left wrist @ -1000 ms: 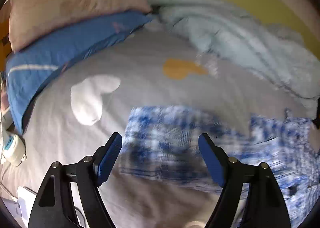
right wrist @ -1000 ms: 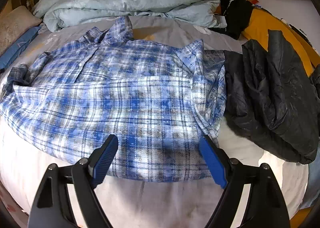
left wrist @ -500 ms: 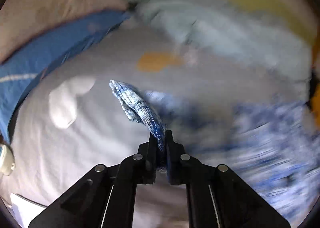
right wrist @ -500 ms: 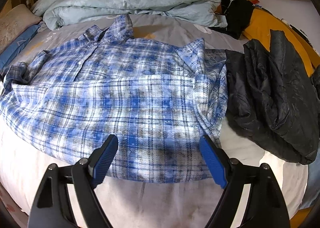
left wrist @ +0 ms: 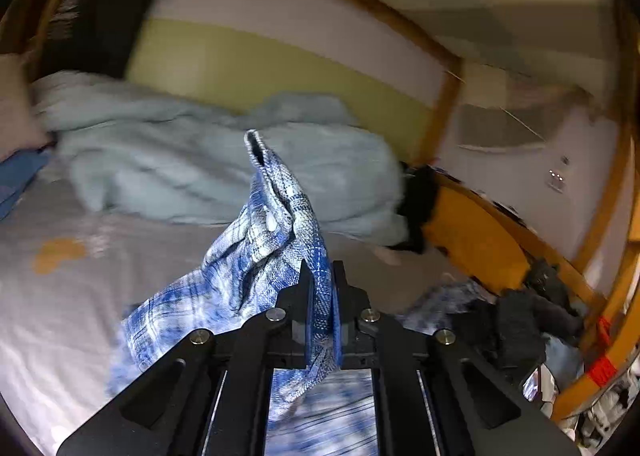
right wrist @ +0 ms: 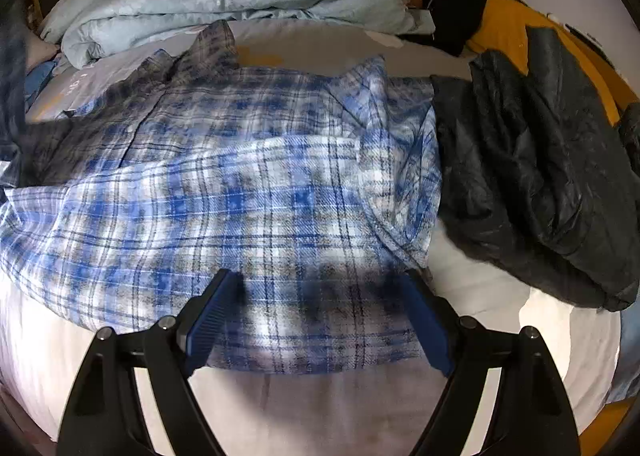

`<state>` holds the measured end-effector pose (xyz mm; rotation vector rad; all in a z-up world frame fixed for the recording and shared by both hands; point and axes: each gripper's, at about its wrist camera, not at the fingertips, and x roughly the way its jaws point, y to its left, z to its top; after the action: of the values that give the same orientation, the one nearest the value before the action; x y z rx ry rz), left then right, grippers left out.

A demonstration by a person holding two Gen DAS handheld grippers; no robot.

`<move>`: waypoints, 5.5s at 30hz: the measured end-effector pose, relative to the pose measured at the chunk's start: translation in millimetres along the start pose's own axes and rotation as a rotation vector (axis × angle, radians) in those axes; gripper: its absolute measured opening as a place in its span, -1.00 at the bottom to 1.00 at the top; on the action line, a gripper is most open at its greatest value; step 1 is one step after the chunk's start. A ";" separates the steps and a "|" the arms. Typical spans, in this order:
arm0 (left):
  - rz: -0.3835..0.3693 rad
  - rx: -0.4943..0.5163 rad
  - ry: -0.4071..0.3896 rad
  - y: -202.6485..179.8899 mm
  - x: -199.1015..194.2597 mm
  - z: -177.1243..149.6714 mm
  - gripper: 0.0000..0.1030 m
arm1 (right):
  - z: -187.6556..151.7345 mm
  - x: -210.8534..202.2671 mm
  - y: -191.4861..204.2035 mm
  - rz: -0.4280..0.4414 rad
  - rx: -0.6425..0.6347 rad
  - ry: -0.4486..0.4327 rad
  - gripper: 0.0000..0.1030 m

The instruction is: Fold large clothes

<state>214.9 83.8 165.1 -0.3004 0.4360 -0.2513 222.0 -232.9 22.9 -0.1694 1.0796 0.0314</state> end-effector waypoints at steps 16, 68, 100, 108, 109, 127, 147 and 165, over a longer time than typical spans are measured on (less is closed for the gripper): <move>-0.110 0.021 0.352 -47.0 104.8 -113.8 0.09 | 7.7 -33.0 -20.0 0.042 0.050 -0.079 0.59; 0.487 -0.074 0.434 173.0 46.1 -147.2 0.29 | 129.8 88.6 13.3 -0.034 -0.002 -0.109 -0.95; 0.362 -0.194 0.293 130.6 -61.6 -143.6 0.84 | 1.0 -45.3 -42.2 0.234 0.244 -0.216 -0.11; 0.267 -0.366 0.405 122.4 -66.9 -194.2 0.84 | -46.1 -48.6 -5.2 0.326 0.223 -0.170 0.12; 0.256 -0.378 0.413 120.8 -67.6 -197.9 0.84 | -50.9 -46.9 -0.4 0.332 0.221 -0.162 0.16; 0.320 -0.407 0.378 135.1 -28.7 -224.7 0.82 | -52.1 18.0 4.7 0.469 0.354 0.008 0.36; 0.528 -0.260 0.203 123.1 -133.1 -197.1 -0.81 | -77.9 -51.7 20.1 0.370 0.149 -0.183 -0.90; 0.503 -0.160 0.204 98.7 -176.3 -219.2 0.19 | -135.9 -80.2 4.6 0.146 0.205 -0.229 -0.04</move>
<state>-20.8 177.7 8.6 -0.3127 0.7188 0.2478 64.7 -244.6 30.3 0.0965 0.8587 0.0695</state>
